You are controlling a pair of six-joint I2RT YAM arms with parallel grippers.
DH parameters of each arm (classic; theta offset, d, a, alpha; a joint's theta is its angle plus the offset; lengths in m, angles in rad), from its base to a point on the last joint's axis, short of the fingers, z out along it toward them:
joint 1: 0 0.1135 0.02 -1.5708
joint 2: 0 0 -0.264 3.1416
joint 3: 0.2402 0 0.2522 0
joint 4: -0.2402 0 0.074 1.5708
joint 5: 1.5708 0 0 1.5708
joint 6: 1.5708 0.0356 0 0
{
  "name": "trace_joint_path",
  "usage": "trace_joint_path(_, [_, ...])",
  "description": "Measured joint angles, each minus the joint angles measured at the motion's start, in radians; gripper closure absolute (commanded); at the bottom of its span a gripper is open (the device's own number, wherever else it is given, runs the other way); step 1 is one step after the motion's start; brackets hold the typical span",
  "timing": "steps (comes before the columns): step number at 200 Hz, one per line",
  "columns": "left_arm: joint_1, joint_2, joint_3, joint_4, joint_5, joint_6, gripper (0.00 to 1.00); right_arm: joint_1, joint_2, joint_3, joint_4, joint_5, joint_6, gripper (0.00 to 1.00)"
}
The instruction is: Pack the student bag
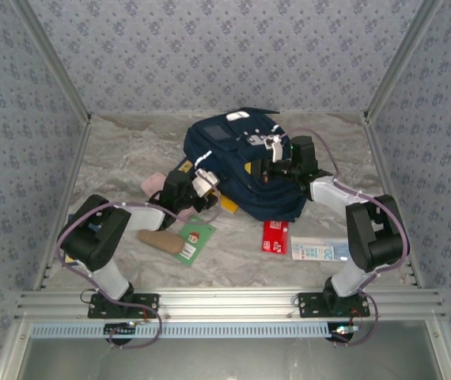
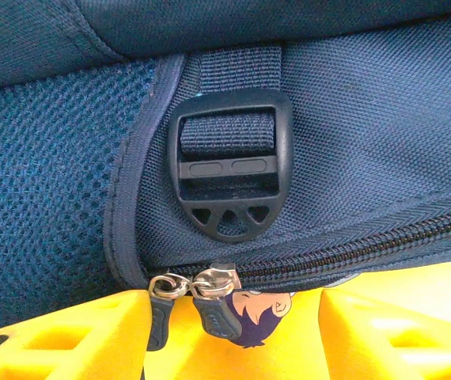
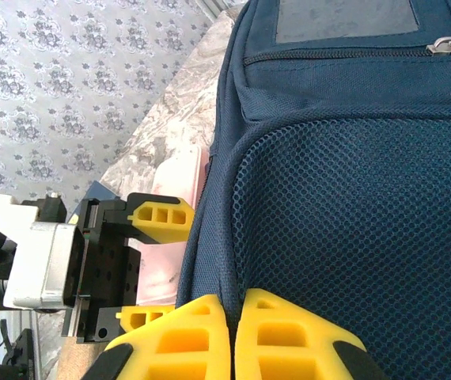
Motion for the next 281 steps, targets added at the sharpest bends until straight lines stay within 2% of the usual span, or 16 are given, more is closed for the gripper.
trace_joint_path(48, [0.0, 0.008, 0.024, -0.04, -0.001, 0.013, 0.55, 0.007, 0.0, -0.007, 0.018, 0.0, 0.029, 1.0])
trace_joint_path(77, [0.001, 0.024, 0.062, -0.081, -0.017, 0.028, 0.69, 0.016, 0.0, -0.007, 0.031, 0.003, 0.056, 1.0])
trace_joint_path(124, [0.002, 0.04, 0.109, -0.151, -0.043, 0.048, 1.0, 0.041, 0.0, -0.007, 0.035, 0.013, 0.082, 1.0])
trace_joint_path(185, [0.002, 0.028, 0.125, -0.233, -0.032, 0.051, 1.0, 0.058, 0.0, 0.024, -0.019, 0.058, 0.083, 1.0])
trace_joint_path(251, [0.002, -0.05, 0.144, -0.368, 0.093, -0.022, 1.0, 0.063, 0.036, 0.1, -0.063, 0.1, 0.104, 1.0])
trace_joint_path(281, [0.011, -0.098, 0.143, -0.393, 0.111, -0.055, 1.0, 0.058, 0.039, 0.111, -0.071, 0.095, 0.117, 1.0])
